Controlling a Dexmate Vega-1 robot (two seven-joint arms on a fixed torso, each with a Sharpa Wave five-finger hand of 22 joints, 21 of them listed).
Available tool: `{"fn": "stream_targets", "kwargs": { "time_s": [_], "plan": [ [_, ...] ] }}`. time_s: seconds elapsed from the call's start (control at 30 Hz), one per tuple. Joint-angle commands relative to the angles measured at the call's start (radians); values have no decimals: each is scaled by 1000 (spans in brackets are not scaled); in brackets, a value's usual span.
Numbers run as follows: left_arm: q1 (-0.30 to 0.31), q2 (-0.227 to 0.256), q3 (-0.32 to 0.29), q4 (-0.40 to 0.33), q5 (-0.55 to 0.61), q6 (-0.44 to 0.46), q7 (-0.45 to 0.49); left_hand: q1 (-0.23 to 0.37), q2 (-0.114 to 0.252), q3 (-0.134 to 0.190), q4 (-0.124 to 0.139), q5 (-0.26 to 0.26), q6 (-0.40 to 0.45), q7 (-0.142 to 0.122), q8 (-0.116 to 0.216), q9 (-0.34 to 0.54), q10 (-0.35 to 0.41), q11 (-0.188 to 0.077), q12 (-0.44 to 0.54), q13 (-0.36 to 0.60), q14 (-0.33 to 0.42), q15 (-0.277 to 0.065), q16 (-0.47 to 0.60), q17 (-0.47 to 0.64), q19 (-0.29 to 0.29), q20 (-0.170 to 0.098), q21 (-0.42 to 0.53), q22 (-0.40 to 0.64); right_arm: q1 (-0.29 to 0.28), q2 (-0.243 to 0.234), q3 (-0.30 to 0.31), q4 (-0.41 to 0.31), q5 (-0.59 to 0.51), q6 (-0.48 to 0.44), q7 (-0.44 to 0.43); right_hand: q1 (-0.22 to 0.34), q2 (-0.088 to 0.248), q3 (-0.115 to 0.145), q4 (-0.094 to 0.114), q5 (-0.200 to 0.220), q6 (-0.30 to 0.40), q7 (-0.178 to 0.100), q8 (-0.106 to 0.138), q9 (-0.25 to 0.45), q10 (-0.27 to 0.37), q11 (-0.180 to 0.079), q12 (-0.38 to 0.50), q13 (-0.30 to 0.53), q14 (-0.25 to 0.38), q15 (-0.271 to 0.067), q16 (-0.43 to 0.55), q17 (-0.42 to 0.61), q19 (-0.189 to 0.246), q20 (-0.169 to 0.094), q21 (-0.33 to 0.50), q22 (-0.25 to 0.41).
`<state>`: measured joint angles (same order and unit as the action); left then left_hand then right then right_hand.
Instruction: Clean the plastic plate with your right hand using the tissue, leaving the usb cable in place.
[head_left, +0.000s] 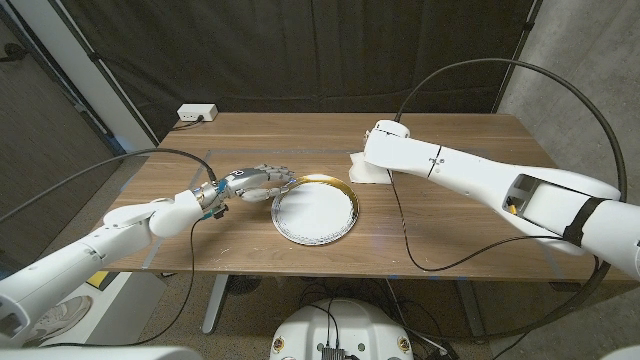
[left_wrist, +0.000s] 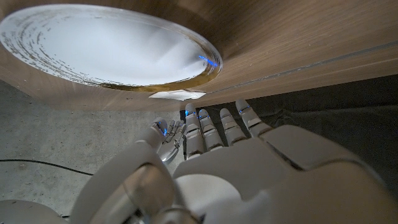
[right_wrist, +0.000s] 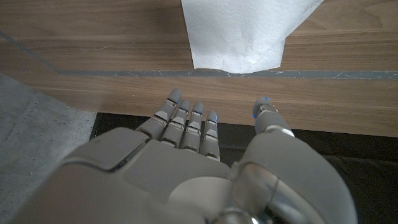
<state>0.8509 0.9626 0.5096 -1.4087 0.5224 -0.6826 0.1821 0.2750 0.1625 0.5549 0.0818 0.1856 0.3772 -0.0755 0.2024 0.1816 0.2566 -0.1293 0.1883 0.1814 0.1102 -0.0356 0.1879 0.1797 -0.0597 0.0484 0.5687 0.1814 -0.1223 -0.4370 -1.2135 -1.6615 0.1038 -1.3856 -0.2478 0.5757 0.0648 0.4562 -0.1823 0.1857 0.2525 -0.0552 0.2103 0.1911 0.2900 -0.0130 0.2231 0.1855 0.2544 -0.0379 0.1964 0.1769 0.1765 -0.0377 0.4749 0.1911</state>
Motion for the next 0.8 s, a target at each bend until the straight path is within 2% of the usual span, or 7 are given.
{"fn": "stream_targets", "kwargs": {
  "time_s": [0.03,0.37,0.8],
  "plan": [
    [-15,10,28,-10,25,26,-8,-8,-3,3,11,5,14,-3,-1,0,12,-6,7,0,-3,-74,-3,4,-12,1,-7,3,56,21,-72,45,-1,24,40,17,-5,-9,3,6,12,-3,3,0,12,0,6,2,12,-38,3,0,11,0,6,1],
    [-22,14,42,-17,44,42,-4,-16,-8,2,20,5,27,8,2,-1,22,-6,10,0,-4,-78,-2,4,-15,3,-11,3,95,39,-120,86,5,46,106,5,-31,-36,19,7,-1,-4,-5,0,-1,2,-3,2,-5,-25,-5,4,-1,0,1,1],
    [-28,17,53,-19,44,46,-7,-25,-11,2,30,5,32,11,0,-1,27,-3,10,-1,-8,-89,-2,4,-15,-2,-14,3,145,89,-183,160,19,19,174,18,-48,-54,20,17,-30,-8,-15,0,-38,0,-18,3,-39,-16,-16,5,-16,2,-8,1]
  ]
}}
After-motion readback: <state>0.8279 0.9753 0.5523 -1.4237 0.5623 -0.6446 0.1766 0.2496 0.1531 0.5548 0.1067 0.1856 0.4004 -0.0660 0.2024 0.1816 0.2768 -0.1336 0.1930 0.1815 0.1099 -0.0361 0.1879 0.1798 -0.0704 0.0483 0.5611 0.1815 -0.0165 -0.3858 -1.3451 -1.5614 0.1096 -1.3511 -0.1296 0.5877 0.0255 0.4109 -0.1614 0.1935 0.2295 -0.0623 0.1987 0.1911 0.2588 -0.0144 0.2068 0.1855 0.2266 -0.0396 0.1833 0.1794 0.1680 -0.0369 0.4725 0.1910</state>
